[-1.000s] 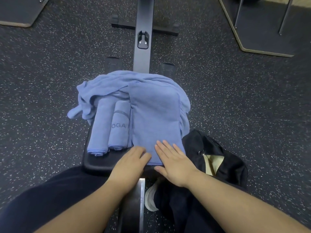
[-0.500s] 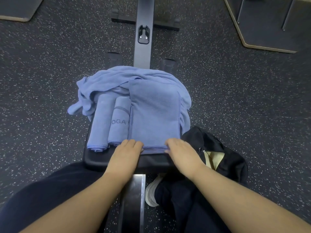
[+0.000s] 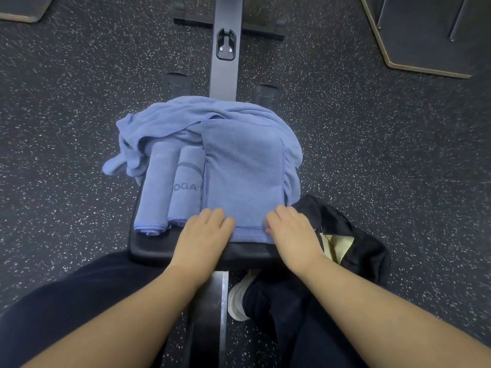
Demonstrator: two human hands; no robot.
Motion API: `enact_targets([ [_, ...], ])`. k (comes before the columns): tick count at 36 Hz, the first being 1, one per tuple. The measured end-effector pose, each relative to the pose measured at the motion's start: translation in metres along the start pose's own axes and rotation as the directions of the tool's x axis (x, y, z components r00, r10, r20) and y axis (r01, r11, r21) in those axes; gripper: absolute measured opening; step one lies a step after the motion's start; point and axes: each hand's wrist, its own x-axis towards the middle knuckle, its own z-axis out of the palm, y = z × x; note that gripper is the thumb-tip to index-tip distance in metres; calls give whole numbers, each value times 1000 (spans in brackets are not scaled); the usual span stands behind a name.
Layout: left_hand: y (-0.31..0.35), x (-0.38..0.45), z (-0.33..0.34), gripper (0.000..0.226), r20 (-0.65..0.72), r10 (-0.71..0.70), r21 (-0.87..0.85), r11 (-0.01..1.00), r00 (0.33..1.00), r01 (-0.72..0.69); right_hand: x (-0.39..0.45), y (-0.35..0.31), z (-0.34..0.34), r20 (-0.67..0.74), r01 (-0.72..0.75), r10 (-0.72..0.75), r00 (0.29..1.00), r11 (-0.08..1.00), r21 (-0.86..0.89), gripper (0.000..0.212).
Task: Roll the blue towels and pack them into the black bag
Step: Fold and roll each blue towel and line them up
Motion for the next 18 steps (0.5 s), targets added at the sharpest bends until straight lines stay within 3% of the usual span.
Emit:
enact_targets([
  [4, 6, -1, 2, 20, 48, 78, -4, 997, 996, -78, 0, -8, -5, -19, 135, -137, 990, 987, -89, 45],
  [7, 11, -5, 7, 34, 102, 8, 3, 1000, 995, -8, -1, -13, 2, -27, 175, -178, 984, 980, -98, 45],
  [9, 12, -8, 12, 36, 131, -32, 26, 999, 991, 29, -1, -15, 6, -52, 184, -191, 980, 977, -108, 32],
  [11, 12, -10, 17, 29, 163, -50, 40, 998, 985, 44, -3, -14, 11, -123, 196, -209, 970, 974, -110, 4],
  [14, 12, -10, 21, 21, 170, -74, 66, 996, 983, 64, -5, -14, 13, -164, 182, -195, 967, 979, -92, 20],
  [17, 12, -9, 18, 21, 156, -89, 122, 990, 984, 70, -5, -13, 19, -180, 163, -188, 965, 976, -142, 9],
  [18, 12, -9, 18, 12, 133, -87, 131, 989, 987, 69, -4, -12, 20, -173, 149, -173, 970, 978, -146, 16],
])
